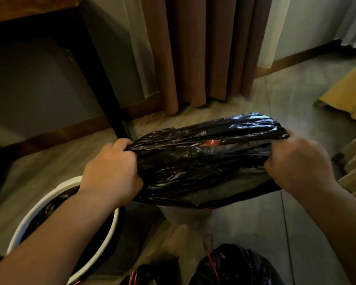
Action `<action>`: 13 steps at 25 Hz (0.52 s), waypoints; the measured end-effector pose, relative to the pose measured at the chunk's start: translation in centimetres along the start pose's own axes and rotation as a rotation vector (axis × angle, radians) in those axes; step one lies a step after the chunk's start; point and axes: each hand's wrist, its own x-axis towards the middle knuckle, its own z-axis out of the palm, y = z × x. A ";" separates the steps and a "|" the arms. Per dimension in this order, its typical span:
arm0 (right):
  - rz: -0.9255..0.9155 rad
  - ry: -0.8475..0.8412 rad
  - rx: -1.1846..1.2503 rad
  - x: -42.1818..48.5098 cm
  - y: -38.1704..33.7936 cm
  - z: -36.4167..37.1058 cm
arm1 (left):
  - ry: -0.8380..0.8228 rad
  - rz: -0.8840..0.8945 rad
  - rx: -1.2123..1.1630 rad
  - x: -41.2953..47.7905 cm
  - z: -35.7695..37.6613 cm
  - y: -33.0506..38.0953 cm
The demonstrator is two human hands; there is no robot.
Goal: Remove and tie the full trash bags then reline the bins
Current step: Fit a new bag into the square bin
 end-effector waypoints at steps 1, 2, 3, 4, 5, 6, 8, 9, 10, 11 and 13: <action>-0.016 0.027 -0.031 -0.2 -0.2 -0.2 | 0.031 -0.028 -0.067 0.2 -0.1 0.4; -0.019 0.054 -0.046 -0.3 -0.3 -0.2 | 0.060 -0.069 -0.173 0.3 -0.4 0.8; -0.020 0.077 -0.047 -0.3 -0.4 -0.2 | 0.079 -0.117 -0.287 0.6 -0.6 1.3; -0.017 0.088 -0.037 -0.1 -0.4 -0.1 | 0.102 -0.144 -0.366 0.8 -0.8 1.6; -0.018 0.082 -0.035 0.0 -0.5 0.1 | 0.127 -0.136 -0.397 1.0 -1.1 1.9; -0.019 0.054 -0.039 0.2 -0.7 0.4 | 0.148 -0.098 -0.390 1.0 -1.2 2.2; -0.012 -0.016 -0.051 0.5 -0.8 0.9 | 0.145 -0.011 -0.333 1.0 -1.3 2.6; -0.014 -0.064 -0.062 0.6 -0.8 1.1 | 0.120 0.022 -0.267 0.9 -1.2 2.6; -0.029 -0.117 -0.084 0.7 -0.6 1.4 | 0.093 0.045 -0.191 0.8 -1.1 2.5; -0.042 -0.147 -0.112 0.8 -0.4 1.7 | 0.069 0.048 -0.126 0.8 -1.0 2.3; -0.059 -0.166 -0.131 0.9 -0.2 2.5 | 0.026 0.014 -0.062 0.8 -0.8 1.8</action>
